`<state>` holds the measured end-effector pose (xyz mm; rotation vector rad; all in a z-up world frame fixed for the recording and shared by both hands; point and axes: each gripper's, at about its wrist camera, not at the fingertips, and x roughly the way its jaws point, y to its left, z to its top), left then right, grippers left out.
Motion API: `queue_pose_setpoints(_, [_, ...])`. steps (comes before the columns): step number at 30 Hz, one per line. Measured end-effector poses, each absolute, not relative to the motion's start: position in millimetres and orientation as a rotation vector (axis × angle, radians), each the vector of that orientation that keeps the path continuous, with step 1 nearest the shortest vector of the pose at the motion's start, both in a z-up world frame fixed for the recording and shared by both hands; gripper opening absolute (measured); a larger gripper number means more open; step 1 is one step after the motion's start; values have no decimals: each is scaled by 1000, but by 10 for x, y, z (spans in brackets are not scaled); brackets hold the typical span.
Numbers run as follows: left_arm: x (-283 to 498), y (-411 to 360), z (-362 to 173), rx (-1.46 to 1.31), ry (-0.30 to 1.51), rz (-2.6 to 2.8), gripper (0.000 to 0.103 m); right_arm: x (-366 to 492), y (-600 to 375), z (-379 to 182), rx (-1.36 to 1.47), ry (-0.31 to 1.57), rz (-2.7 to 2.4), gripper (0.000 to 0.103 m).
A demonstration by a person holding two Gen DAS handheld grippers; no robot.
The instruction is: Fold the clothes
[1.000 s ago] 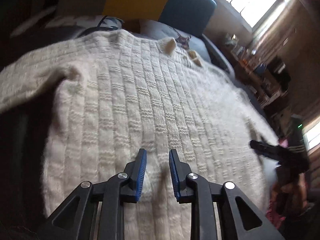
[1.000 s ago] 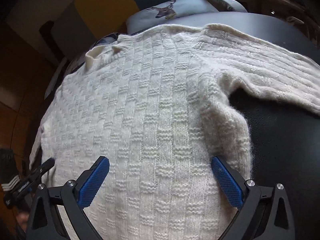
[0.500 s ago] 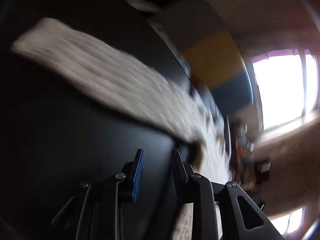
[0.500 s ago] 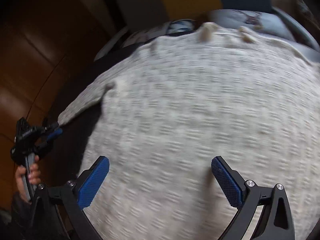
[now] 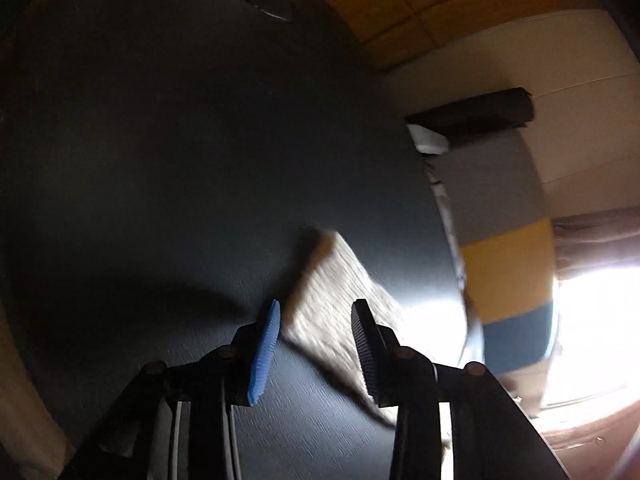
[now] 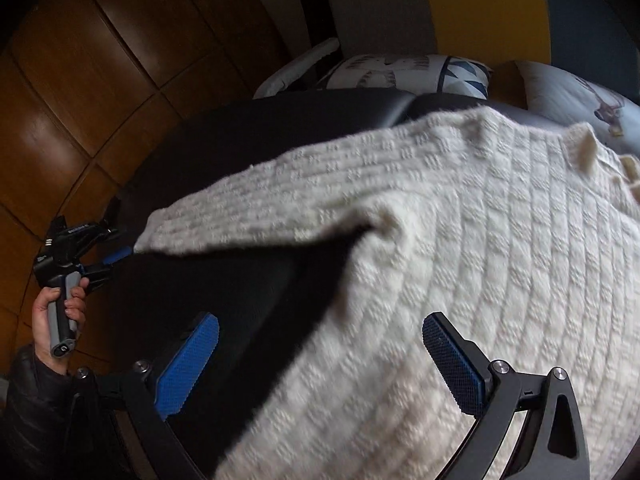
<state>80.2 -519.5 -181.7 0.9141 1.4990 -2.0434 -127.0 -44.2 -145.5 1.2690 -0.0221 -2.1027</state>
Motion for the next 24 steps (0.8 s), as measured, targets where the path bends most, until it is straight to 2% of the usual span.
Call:
queue_pose_setpoints(5, [355, -5000, -1737, 1127, 1168, -2180, 39, -1408, -450, -1477, 1285, -41, -2148, 103])
queue_pose_setpoints(6, [290, -4951, -1726, 1171, 1105, -2197, 20, -1436, -441, -1485, 1291, -45, -2160, 103])
queue_pose_setpoints(7, [252, -4918, -1746, 1214, 1091, -2204, 9, -1464, -420, -1491, 1298, -50, -2173, 103])
queue_pose_setpoints(13, [708, -5127, -1589, 982, 1145, -2171, 8, -1713, -150, -1519, 1343, -90, -2266, 103])
queue_pose_setpoints(16, [709, -5200, -1746, 1047, 1085, -2105, 8, -1893, -163, -1613, 1391, 1, -2310, 103])
queue_pose_setpoints(20, [619, -5162, -1752, 1066, 1012, -2095, 8, -1981, -327, -1802, 1442, 222, -2350, 103])
queue_pose_setpoints(21, [592, -5151, -1743, 1071, 992, -2090, 8, -1977, -352, -1811, 1428, 239, -2367, 103])
queue_pose_setpoints(24, [651, -5221, -1697, 1026, 1089, -2045, 10, -2000, -298, -1782, 1419, 178, -2375, 103])
